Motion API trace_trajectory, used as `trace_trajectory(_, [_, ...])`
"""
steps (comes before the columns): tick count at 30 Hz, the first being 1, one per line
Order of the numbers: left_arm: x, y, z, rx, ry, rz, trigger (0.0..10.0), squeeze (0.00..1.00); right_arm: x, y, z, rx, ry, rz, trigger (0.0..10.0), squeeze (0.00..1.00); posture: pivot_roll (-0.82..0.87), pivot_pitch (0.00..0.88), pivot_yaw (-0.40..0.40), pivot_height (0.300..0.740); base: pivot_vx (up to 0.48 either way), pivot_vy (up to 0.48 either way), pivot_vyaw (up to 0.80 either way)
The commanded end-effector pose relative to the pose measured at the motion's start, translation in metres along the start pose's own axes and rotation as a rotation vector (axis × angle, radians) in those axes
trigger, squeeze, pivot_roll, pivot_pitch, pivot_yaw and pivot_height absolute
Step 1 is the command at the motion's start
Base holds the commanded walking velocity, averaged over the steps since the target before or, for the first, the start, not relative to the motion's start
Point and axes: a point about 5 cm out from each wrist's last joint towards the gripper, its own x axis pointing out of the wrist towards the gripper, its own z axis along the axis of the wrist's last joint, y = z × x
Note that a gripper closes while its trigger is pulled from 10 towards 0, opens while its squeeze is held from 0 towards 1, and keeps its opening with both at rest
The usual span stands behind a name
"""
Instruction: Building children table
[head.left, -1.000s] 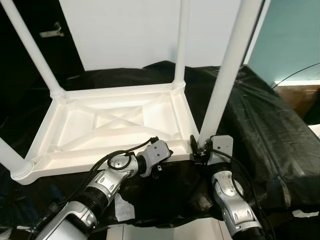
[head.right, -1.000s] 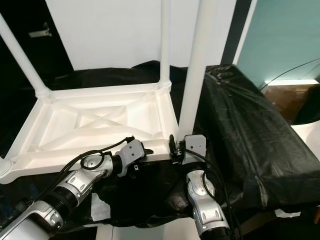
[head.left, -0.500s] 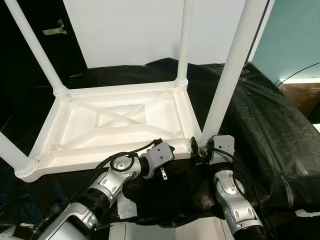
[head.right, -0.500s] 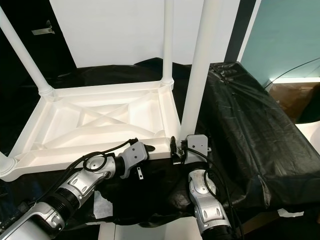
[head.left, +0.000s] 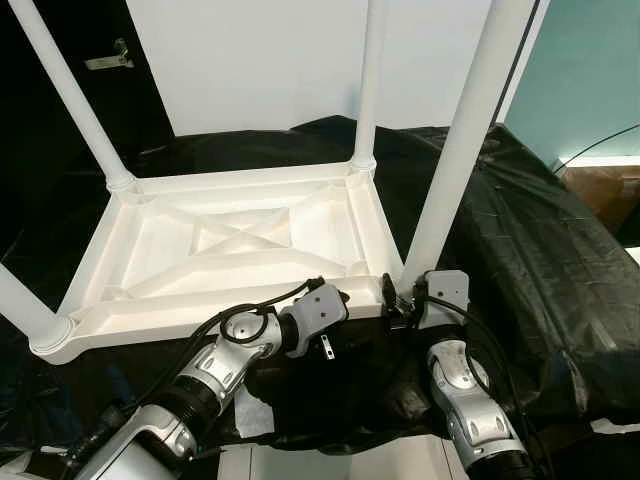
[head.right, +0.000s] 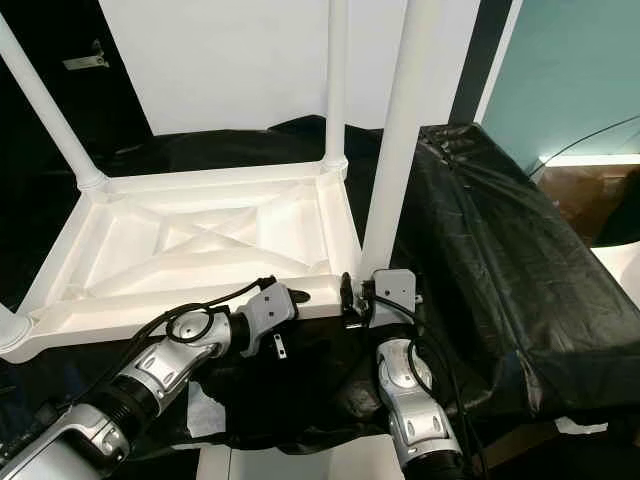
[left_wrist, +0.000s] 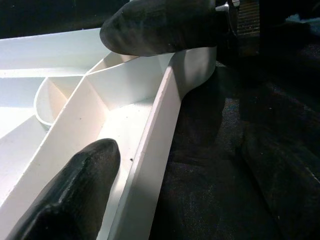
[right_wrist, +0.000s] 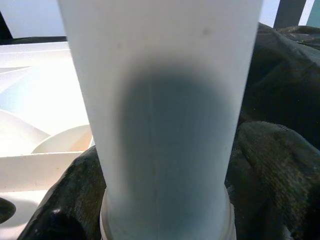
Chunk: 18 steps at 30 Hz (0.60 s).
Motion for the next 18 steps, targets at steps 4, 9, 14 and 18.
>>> trace_trajectory(4, [-0.0086,-0.0319,-0.0382,-0.114,0.154,-0.336,10.0,0.24,-0.0035,-0.0102,-0.0138,-0.002,0.069,-0.03,10.0,0.0,-0.04,0.0,0.0,0.74,0.0,0.0,0.0])
trace_trajectory(9, [-0.0086,-0.0319,-0.0382,-0.114,0.154,-0.336,10.0,0.24,-0.0035,-0.0102,-0.0138,-0.002,0.069,-0.03,10.0,0.0,-0.04,0.0,0.0,0.74,0.0,0.0,0.0])
trace_trajectory(14, [-0.0086,-0.0319,-0.0382,-0.114,0.154,-0.336,10.0,0.24,-0.0035,-0.0102,-0.0138,-0.002,0.069,-0.03,10.0,0.0,-0.04,0.0,0.0,0.74,0.0,0.0,0.0])
trace_trajectory(18, [-0.0086,-0.0319,-0.0382,-0.114,0.154,-0.336,10.0,0.24,-0.0035,-0.0102,-0.0138,-0.002,0.069,-0.03,10.0,0.0,-0.04,0.0,0.0,0.74,0.0,0.0,0.0])
